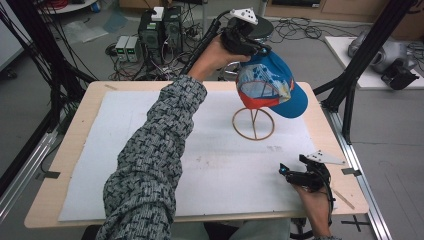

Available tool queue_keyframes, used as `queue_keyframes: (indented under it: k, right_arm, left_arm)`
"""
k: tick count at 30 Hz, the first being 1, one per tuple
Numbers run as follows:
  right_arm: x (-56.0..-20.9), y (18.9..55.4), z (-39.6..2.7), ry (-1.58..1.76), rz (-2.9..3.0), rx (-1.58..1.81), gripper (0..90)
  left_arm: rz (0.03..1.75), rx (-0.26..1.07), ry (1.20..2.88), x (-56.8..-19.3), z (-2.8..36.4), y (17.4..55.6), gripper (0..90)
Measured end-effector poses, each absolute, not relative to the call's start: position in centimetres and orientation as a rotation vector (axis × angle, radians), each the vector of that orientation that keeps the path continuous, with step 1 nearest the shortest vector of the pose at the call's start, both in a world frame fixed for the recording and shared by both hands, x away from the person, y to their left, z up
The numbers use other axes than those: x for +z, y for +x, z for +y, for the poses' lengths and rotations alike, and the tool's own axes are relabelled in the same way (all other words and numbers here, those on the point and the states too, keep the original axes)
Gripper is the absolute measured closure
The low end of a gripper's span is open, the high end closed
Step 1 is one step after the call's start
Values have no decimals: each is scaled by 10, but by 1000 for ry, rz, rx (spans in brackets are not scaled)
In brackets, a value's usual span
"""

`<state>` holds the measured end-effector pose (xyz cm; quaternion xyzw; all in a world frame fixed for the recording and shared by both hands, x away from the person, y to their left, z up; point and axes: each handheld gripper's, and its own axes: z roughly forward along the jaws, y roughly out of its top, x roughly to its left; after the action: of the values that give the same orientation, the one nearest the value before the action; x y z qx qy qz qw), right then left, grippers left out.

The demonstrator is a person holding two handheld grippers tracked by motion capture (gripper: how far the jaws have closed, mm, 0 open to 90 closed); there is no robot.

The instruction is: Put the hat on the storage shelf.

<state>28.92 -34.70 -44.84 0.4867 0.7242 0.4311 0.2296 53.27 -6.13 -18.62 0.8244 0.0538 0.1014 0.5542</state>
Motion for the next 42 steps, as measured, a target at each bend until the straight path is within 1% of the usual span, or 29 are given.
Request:
queue_keyframes:
  k: [19, 42]
  right_arm:
    - [-449, 290, -347, 1343, 2008, 1184, 104]
    - [-449, 291, -346, 1332, 2020, 1181, 104]
  left_arm:
    - [161, 257, 2015, -204, -67, 544, 884]
    - [204, 253, 1997, -215, -69, 556, 884]
